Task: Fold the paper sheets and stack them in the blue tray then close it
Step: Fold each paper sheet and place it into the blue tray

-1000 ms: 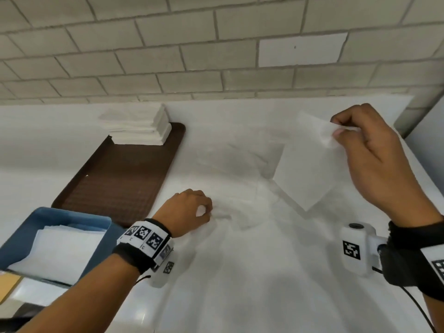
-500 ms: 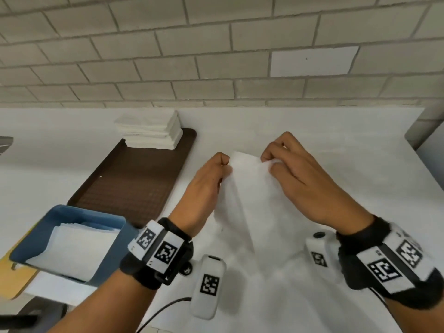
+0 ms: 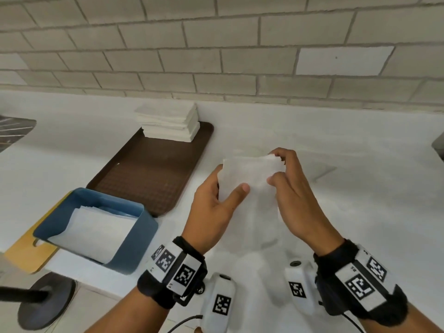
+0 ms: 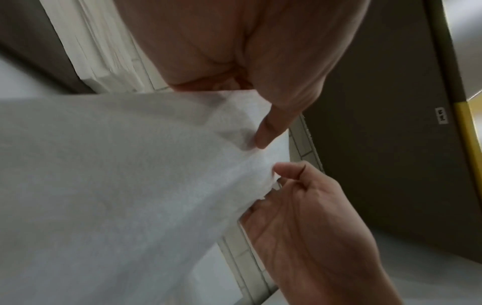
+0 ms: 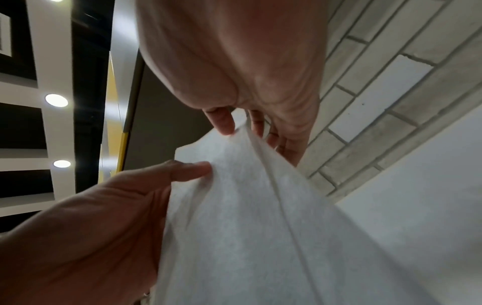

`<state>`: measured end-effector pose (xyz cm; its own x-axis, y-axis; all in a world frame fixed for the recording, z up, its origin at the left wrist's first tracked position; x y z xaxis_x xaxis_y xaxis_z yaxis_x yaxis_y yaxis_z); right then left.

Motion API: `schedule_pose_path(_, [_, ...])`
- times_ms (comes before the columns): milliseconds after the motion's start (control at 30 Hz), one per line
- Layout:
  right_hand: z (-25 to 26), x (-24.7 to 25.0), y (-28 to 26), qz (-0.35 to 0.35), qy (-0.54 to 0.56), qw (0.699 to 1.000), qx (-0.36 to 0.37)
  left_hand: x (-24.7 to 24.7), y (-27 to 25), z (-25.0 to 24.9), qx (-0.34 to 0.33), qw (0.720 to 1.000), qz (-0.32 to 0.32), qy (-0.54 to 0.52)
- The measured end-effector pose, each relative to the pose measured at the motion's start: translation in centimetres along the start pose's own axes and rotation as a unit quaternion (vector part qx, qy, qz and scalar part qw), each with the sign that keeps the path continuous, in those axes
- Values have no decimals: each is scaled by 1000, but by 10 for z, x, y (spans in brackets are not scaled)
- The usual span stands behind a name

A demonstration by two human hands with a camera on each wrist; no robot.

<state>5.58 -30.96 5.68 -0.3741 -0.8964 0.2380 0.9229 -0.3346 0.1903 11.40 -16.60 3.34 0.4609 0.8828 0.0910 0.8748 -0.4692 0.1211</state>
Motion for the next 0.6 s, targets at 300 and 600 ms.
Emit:
schedule_pose_path(300, [-46,-49,-17,98,-15,991,-94,28,-14,48,84,995,-47,-27])
schedule_pose_path(600, [17,-155,13,150,64,987,-4,149,-6,-14,10,980,-158,-119])
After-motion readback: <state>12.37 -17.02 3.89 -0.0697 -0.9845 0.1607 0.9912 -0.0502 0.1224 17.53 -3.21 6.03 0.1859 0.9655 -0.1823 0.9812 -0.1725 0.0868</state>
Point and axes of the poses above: each hand's wrist, its own y-axis towards the middle knuckle, its own x-axis out of the back of the hand, z = x × y, the point moved 7 cm from there along y, towards the middle knuckle, and after that the axes turned 1 degree about x, right-handed, at the moved point
